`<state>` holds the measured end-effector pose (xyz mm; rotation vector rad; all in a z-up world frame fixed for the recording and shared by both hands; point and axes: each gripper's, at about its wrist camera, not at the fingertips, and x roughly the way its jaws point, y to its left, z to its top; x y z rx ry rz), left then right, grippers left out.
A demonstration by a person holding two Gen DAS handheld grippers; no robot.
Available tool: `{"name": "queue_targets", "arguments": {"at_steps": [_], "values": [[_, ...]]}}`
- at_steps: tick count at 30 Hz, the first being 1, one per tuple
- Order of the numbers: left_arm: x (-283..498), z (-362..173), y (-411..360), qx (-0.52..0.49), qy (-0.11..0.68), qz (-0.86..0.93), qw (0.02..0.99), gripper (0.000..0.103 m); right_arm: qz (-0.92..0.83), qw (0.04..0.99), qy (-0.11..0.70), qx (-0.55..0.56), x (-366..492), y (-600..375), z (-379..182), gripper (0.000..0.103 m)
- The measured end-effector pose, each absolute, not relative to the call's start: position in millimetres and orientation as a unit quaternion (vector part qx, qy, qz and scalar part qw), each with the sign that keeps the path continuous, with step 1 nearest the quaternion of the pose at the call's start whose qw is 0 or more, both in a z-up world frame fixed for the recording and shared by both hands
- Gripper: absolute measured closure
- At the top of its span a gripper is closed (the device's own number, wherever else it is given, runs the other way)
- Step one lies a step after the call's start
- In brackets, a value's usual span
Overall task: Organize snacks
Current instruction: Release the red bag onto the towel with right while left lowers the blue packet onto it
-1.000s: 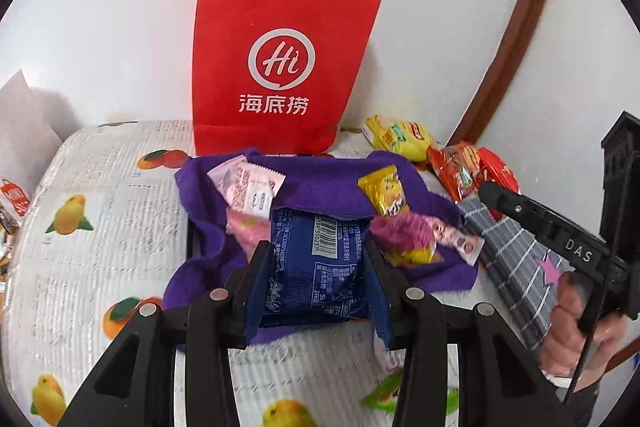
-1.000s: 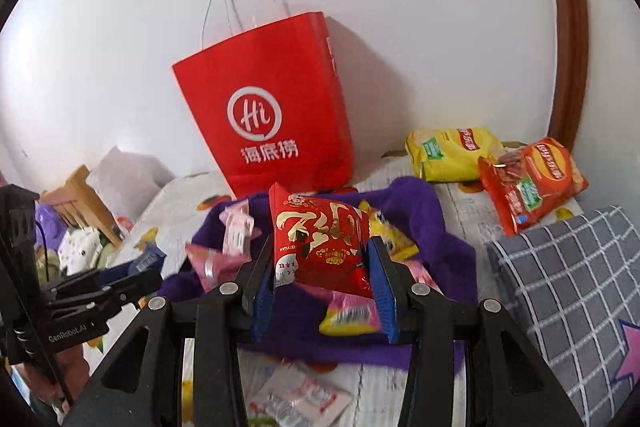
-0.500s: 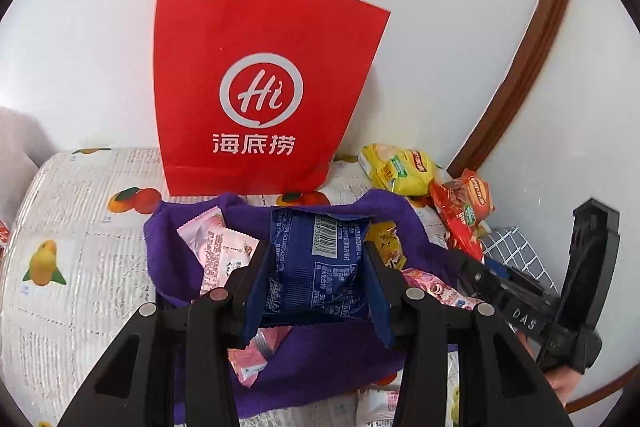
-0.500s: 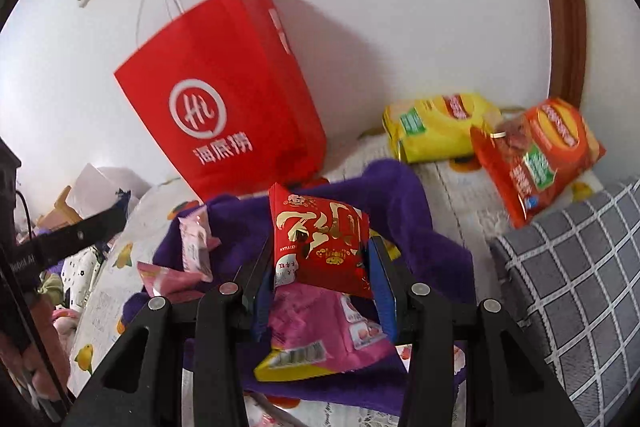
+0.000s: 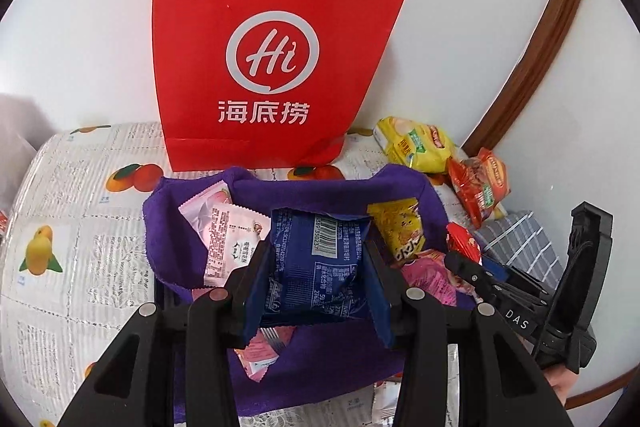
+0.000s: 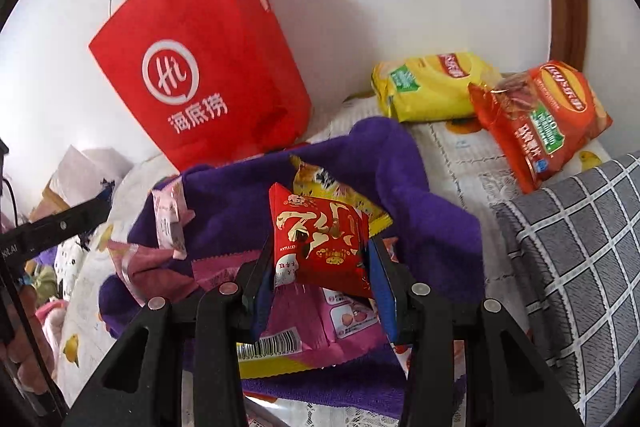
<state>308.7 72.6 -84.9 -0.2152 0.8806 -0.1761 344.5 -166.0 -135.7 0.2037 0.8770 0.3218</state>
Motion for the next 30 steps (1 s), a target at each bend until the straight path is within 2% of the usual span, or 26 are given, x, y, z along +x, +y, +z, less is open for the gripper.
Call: {"name": "queue_targets", "arguments": {"at_steps": [8, 11, 19, 24, 30], "values": [[310, -91, 65, -0.090, 0.446, -0.089, 0.886, 0.061, 0.169, 0.891, 0.411, 0.090, 341, -162, -134, 0.055], [310, -93, 62, -0.081, 0.452, -0.089, 0.884, 0.061, 0.167, 0.892, 0.411, 0.091, 341, -163, -135, 0.050], [311, -99, 54, -0.066, 0.464, -0.091, 0.879, 0.061, 0.174, 0.885, 0.415, 0.116, 344, -168, -136, 0.048], [313, -104, 53, -0.062, 0.474, -0.086, 0.874, 0.061, 0.175, 0.889, 0.405, 0.118, 342, -167, -132, 0.039], [316, -110, 54, -0.067, 0.485, -0.090, 0.867, 0.060, 0.182, 0.894, 0.392, 0.117, 338, -164, -127, 0.038]]}}
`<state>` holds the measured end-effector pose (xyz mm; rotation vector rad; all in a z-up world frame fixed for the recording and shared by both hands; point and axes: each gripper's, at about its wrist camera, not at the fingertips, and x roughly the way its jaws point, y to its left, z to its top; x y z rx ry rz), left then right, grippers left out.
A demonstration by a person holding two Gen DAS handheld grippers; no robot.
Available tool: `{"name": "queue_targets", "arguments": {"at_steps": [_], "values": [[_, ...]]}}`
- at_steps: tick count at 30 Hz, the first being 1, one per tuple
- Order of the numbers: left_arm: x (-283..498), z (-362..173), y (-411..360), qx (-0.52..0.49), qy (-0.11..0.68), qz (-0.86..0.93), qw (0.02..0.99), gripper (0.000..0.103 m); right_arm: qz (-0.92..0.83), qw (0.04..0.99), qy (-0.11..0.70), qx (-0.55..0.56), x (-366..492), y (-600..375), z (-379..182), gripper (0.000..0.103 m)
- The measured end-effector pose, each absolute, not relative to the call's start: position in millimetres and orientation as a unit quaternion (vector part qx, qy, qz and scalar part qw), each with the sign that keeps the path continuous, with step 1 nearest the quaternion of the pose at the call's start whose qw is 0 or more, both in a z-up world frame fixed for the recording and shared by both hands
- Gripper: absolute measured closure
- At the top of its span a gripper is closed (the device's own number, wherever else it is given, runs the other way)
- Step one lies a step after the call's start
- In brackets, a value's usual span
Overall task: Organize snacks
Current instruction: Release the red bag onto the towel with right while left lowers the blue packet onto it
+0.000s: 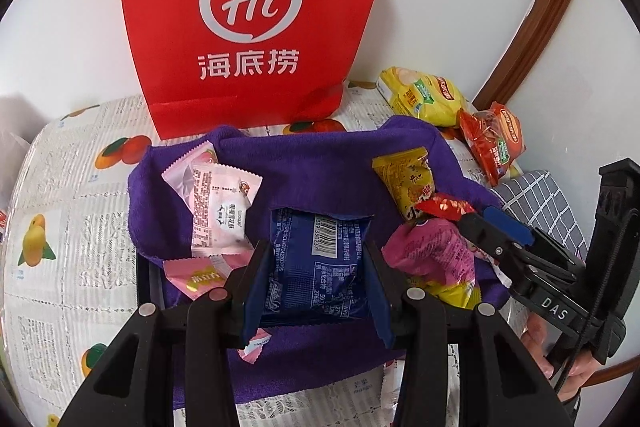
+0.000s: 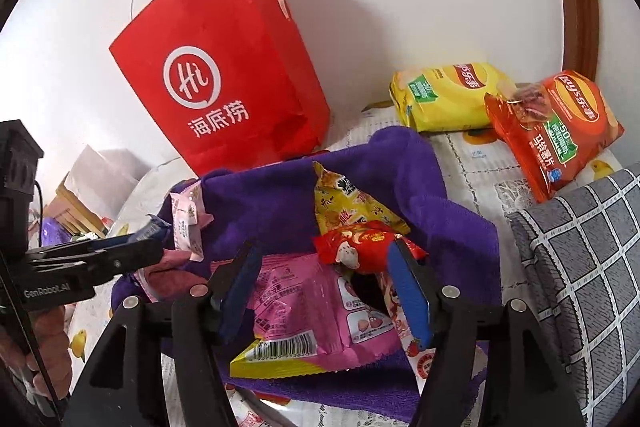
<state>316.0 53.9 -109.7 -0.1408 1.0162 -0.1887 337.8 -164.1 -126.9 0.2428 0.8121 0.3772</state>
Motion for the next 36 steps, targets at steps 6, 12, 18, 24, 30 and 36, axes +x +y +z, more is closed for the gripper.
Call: {"name": "queue_targets", "arguments": {"at_steps": [6, 12, 18, 24, 30, 36], "values": [[319, -116, 52, -0.071, 0.498, -0.098, 0.859, 0.060, 0.177, 0.896, 0.388, 0.125, 338, -168, -127, 0.038], [323, -126, 48, -0.067, 0.516, -0.101, 0.848, 0.060, 0.172, 0.896, 0.389, 0.131, 339, -170, -128, 0.038], [323, -131, 44, -0.061, 0.520, -0.106, 0.845, 0.059, 0.172, 0.897, 0.388, 0.126, 339, -168, -128, 0.038], [322, -132, 35, -0.044, 0.515, -0.120, 0.848, 0.059, 0.171, 0.897, 0.388, 0.124, 338, -167, -128, 0.038], [318, -134, 19, -0.012, 0.513, -0.137, 0.848, 0.059, 0.170, 0.897, 0.387, 0.127, 338, -169, -128, 0.038], [320, -143, 14, 0.003, 0.529, -0.132, 0.838, 0.059, 0.168, 0.898, 0.385, 0.129, 338, -171, -127, 0.038]]}}
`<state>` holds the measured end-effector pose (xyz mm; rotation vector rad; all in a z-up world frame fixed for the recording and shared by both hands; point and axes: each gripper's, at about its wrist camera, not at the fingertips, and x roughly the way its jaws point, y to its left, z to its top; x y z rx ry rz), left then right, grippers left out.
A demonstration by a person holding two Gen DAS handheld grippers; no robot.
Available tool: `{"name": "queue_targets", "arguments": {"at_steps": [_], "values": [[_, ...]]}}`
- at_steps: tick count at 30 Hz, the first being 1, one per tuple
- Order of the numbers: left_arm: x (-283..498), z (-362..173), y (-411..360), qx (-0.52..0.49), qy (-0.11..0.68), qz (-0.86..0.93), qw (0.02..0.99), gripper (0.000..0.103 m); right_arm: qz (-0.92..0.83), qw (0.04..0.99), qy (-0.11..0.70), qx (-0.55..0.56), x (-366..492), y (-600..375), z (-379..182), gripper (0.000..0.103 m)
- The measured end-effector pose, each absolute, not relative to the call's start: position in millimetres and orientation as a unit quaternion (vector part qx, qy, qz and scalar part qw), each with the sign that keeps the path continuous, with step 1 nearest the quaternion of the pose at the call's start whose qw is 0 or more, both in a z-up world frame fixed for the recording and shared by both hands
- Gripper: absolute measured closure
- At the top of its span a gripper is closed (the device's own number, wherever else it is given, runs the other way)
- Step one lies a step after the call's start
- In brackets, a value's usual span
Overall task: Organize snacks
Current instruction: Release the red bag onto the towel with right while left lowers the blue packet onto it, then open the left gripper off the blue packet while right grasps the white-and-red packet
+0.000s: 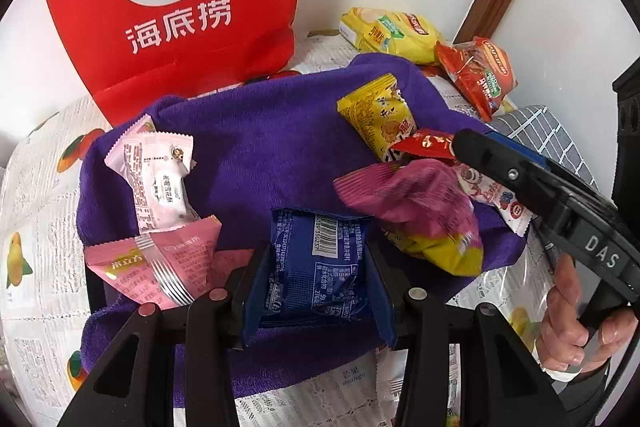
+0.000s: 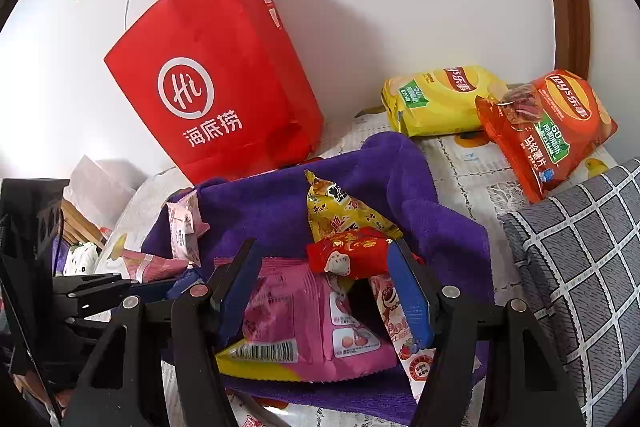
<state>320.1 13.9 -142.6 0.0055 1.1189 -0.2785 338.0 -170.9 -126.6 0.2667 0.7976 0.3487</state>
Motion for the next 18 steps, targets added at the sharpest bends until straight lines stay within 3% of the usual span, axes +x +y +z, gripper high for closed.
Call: {"name": "queue_targets", "arguments": {"at_steps": [6, 13, 18], "values": [[322, -143, 15, -0.008, 0.538, -0.140, 0.831, 0.059, 0.168, 0.899, 0.384, 0.127, 337, -170, -126, 0.038], [320, -133, 16, -0.022, 0.533, -0.159, 0.831, 0.050, 0.166, 0.901, 0.380, 0.127, 335, -173, -124, 0.038], [316, -118, 20, -0.022, 0.519, -0.158, 0.840, 0.049, 0.173, 0.900, 0.374, 0.140, 328, -176, -118, 0.038]]}}
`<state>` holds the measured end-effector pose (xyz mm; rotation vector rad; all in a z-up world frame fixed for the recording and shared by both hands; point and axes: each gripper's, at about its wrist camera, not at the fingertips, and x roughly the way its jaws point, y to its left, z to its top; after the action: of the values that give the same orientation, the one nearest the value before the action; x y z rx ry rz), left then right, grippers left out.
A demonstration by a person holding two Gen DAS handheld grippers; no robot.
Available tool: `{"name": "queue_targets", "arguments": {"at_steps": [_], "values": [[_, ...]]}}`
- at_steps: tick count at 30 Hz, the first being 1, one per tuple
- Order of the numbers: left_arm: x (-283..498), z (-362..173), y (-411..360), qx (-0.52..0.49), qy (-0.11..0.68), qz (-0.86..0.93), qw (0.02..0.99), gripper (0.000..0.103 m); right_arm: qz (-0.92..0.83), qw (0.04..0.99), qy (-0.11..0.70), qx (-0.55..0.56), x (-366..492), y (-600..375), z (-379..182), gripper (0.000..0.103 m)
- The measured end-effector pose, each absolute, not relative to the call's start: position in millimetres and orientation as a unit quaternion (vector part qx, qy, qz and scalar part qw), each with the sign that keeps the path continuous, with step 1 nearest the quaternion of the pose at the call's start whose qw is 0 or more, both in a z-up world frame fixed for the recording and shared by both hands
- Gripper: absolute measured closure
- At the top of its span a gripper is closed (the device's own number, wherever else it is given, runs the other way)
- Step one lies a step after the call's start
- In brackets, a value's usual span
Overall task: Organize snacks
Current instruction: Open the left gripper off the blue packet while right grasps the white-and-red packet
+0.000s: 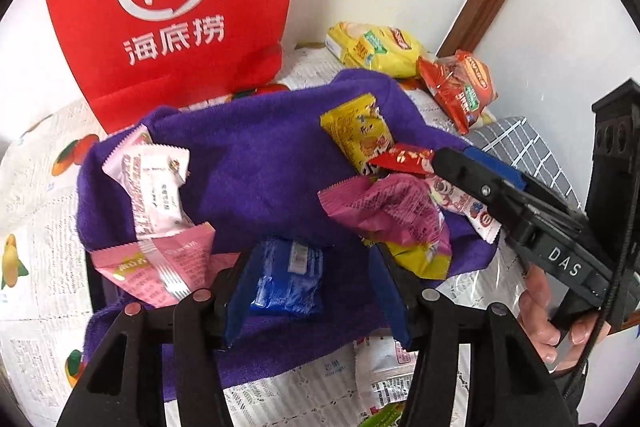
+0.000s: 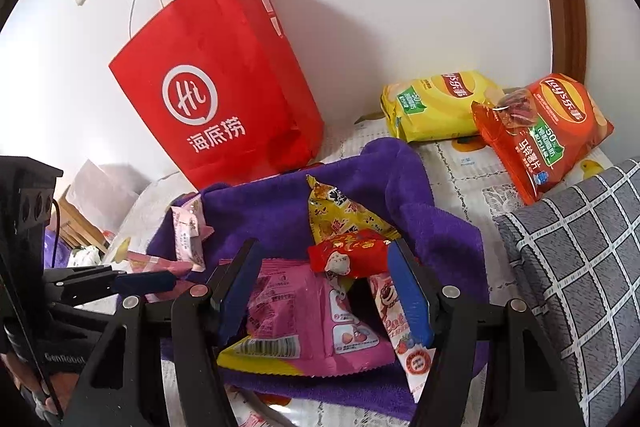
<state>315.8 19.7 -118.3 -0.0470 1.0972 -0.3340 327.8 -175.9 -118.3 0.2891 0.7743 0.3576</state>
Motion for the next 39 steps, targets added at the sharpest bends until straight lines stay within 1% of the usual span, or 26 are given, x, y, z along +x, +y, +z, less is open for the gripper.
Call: {"name": "queue_targets", "arguments": {"at_steps": [4, 7, 11, 18, 21, 26, 30, 33, 37, 38, 39], "values": [[314, -107, 28, -0.029, 0.509, -0.155, 0.846, 0.048, 0.189, 0.903, 0.359, 0.139, 303, -175, -107, 0.038], [315, -102, 35, -0.030, 0.503, -0.142, 0.852, 0.047, 0.208, 0.896, 0.369, 0.132, 281, -170, -105, 0.038], [317, -98, 43, -0.053, 0.505, -0.143, 0.850, 0.047, 0.242, 0.880, 0.396, 0.104, 251, -153, -110, 0.038], [310, -83, 50, -0.063, 0.497, -0.152, 0.852, 0.047, 0.275, 0.844, 0.461, 0.002, 229, -128, -140, 0.038], [306, -75, 52, -0.067, 0.489, -0.156, 0.856, 0.045, 0.293, 0.829, 0.476, -0.004, 228, -134, -147, 0.038], [302, -70, 51, -0.063, 0.484, -0.159, 0.858, 0.045, 0.340, 0.799, 0.496, -0.013, 226, -132, -153, 0.038], [300, -67, 49, -0.060, 0.483, -0.166, 0.858, 0.045, 0.332, 0.793, 0.503, -0.087, 223, -113, -163, 0.038], [298, -65, 47, -0.059, 0.482, -0.171, 0.858, 0.045, 0.309, 0.802, 0.494, -0.133, 220, -104, -170, 0.038], [295, -63, 44, -0.053, 0.479, -0.174, 0.859, 0.045, 0.284, 0.814, 0.479, -0.165, 222, -96, -176, 0.038], [294, -62, 44, -0.053, 0.478, -0.175, 0.859, 0.045, 0.285, 0.815, 0.477, -0.167, 223, -95, -177, 0.038], [294, -62, 44, -0.052, 0.478, -0.176, 0.859, 0.045, 0.288, 0.819, 0.469, -0.165, 225, -93, -178, 0.034]]}}
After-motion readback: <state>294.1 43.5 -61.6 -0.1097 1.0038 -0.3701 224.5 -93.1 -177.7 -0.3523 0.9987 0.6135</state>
